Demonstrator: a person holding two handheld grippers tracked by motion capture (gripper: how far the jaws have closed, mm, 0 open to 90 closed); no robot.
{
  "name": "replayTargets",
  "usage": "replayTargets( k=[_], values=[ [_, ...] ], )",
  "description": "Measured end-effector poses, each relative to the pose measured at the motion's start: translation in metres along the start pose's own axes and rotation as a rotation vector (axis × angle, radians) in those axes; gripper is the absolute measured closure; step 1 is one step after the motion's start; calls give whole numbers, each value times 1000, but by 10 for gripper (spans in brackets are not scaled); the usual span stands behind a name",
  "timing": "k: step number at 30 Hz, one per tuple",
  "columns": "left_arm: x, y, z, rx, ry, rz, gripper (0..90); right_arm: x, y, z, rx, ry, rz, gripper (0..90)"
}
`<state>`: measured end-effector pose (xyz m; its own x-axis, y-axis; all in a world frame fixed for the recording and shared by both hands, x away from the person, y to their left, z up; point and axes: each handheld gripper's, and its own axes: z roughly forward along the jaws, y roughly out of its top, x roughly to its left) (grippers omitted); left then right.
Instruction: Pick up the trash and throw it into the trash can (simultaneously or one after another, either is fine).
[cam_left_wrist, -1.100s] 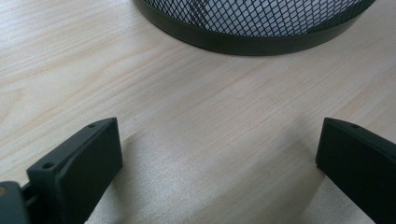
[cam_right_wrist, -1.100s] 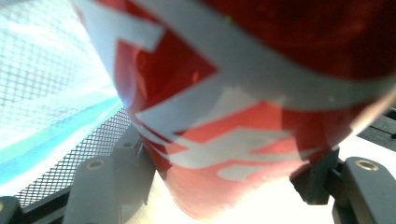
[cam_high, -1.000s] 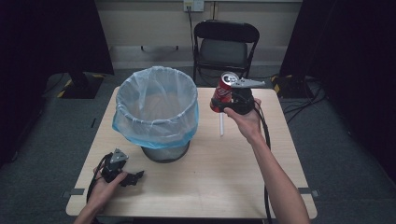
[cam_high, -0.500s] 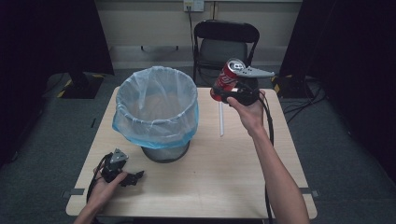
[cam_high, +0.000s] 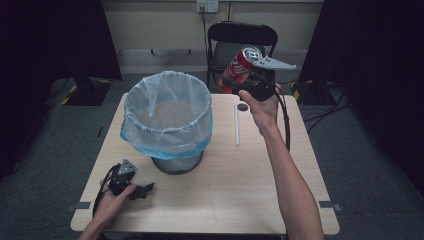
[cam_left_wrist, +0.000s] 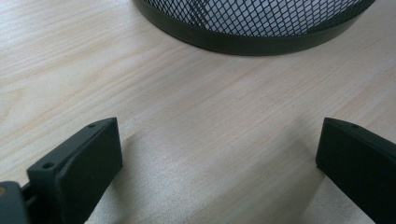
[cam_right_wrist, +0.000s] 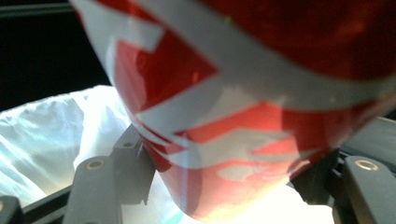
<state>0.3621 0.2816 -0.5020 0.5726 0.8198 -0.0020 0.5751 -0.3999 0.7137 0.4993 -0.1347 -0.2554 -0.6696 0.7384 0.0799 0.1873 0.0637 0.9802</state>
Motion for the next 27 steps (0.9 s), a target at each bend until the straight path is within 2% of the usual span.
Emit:
replayTargets(
  k=[1, 7, 15, 16, 19, 20, 21, 22, 24, 27],
  values=[
    [0, 0, 0, 1, 1, 1, 0, 3, 5, 0, -21, 17, -1, 346],
    [0, 0, 0, 1, -1, -1, 0, 15, 17, 3, -56, 50, -9, 346],
    [0, 0, 0, 0, 0, 1, 0, 32, 25, 8, -90, 106, -12, 346],
    [0, 0, 0, 0, 0, 0, 0, 37, 28, 9, -97, 136, -2, 345],
    [0, 0, 0, 0, 0, 1, 0, 43, 29, 12, -92, 177, -3, 345],
    [0, 0, 0, 0, 0, 1, 0, 43, 29, 12, -92, 177, -3, 345],
    [0, 0, 0, 0, 0, 1, 0, 46, 30, 13, -87, 193, -4, 345],
    [0, 0, 0, 0, 0, 1, 0, 52, 29, 17, -76, 238, -3, 344],
    [0, 0, 0, 0, 0, 1, 0, 54, 29, 18, -71, 250, -2, 343],
    [0, 0, 0, 0, 0, 1, 0, 65, 26, 26, -43, 308, -4, 341]
  ],
)
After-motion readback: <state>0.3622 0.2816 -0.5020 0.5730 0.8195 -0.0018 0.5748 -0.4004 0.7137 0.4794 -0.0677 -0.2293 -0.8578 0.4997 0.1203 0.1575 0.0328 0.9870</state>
